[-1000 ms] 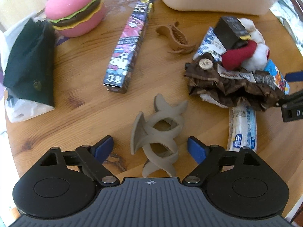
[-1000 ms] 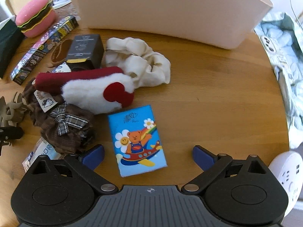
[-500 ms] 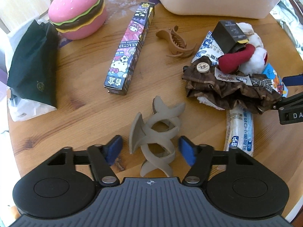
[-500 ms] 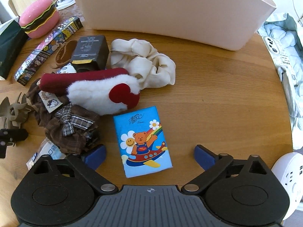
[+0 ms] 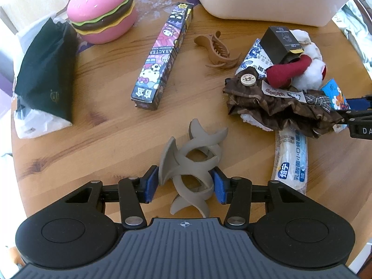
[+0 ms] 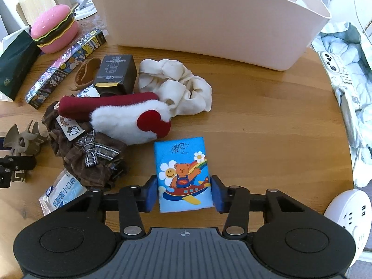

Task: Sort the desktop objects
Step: 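Close the left tool on the grey hair clip while the right tool grasps the blue tissue pack, then carry the hair clip and tissue pack with both tools over the beige basket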

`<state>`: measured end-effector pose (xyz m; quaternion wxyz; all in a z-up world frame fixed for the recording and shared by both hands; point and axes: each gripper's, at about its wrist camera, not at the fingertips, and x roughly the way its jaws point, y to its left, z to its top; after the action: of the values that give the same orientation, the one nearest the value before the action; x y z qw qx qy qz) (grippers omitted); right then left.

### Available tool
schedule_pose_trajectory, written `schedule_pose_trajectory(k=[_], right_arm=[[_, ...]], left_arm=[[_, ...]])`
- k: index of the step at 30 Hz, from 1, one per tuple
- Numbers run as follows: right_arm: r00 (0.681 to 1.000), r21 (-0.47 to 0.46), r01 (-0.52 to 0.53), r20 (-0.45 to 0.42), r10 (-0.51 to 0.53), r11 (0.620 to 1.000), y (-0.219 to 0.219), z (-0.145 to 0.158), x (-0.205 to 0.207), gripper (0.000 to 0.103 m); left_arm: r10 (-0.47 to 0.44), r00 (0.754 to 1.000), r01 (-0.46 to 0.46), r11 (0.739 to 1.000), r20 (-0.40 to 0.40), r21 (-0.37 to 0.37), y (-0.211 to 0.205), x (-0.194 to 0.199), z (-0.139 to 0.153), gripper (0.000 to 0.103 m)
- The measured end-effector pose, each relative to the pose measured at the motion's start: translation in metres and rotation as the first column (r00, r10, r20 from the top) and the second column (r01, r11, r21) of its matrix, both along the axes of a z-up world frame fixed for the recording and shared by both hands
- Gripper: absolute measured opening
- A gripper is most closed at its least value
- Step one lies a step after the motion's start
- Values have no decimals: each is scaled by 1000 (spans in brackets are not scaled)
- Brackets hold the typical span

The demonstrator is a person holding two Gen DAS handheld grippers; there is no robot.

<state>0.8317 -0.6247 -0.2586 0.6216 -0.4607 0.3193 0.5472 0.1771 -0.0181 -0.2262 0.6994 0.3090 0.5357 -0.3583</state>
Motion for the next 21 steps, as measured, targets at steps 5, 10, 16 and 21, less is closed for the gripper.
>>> schedule_pose_trajectory(k=[5,10,16,21], right_arm=[[998,17,36,-59,-35,999,-5,-1,5,43],[997,28,31,-70,-29,999,-16,11,4,43],[997,66,31,-77,-26,997,-23,34,3,43],[997,113,16,-74,-8,993,-19,56,-2,43]], left_arm=[[-19,1000,19,1000,-10,-9,5,-1,5,46],[-51,999,51,999,-17,-8,5,4,5,46],[-55,998,54,998,-18,-45,3,10,23,46],[-102,995,101,989,-2,-107,-4,18,50,46]])
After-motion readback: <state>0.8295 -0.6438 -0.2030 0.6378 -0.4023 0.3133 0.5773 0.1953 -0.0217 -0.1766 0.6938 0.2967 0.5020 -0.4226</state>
